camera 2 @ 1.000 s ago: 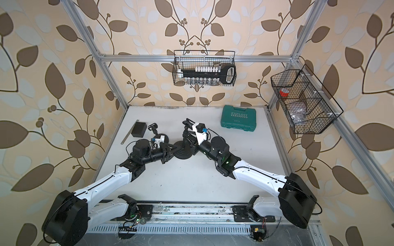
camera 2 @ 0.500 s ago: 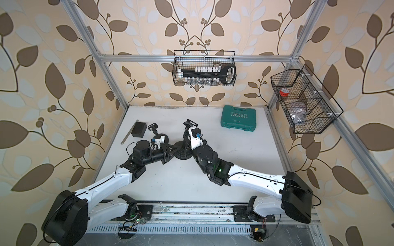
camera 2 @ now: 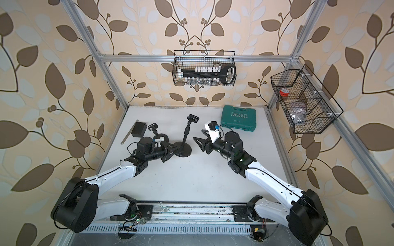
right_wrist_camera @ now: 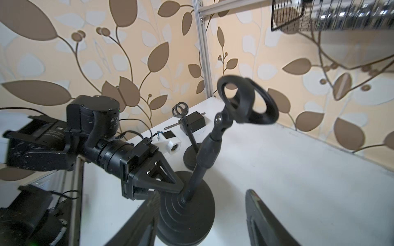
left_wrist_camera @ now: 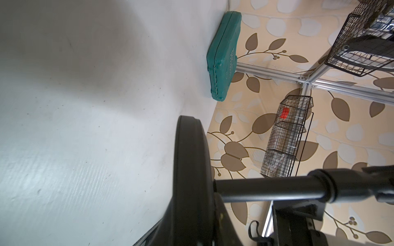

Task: Assemble a microphone stand
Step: Screw the microphone stand pole into the microphone stand base.

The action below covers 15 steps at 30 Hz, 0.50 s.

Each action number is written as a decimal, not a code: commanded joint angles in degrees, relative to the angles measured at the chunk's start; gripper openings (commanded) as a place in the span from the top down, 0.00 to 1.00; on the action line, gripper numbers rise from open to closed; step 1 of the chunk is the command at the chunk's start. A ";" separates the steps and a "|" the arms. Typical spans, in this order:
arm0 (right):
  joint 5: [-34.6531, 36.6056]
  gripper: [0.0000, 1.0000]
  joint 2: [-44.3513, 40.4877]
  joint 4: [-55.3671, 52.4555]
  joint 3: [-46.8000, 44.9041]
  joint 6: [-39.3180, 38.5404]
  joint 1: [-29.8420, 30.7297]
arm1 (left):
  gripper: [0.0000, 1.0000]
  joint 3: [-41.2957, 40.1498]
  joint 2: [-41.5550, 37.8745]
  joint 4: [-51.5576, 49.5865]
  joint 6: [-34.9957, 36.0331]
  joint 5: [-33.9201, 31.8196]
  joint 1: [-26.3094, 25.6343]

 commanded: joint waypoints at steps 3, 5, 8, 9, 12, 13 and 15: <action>-16.33 0.44 5.62 1.69 -0.43 -0.01 -1.73 | 1.00 4.36 -0.87 5.92 -0.46 8.32 0.33; -17.53 0.44 7.85 3.47 -0.12 -0.07 -1.75 | 1.00 5.06 -0.67 4.93 -0.17 10.21 0.33; -18.64 0.42 10.88 5.85 0.57 -0.14 -2.02 | 1.00 5.35 -0.58 5.06 -0.17 12.23 0.33; -19.05 0.42 11.85 6.98 0.85 0.09 -2.17 | 1.00 5.27 -0.72 5.05 -0.18 12.59 0.37; -22.38 0.41 14.48 11.28 1.54 1.36 -2.36 | 1.00 5.35 -0.95 4.48 0.41 13.29 0.33; -23.28 0.41 15.20 12.73 1.78 1.71 -2.35 | 1.00 5.49 -0.87 4.49 0.63 13.61 0.33; -24.38 0.44 16.69 15.34 2.37 2.65 -2.36 | 1.00 5.77 -0.57 4.37 0.65 14.43 0.33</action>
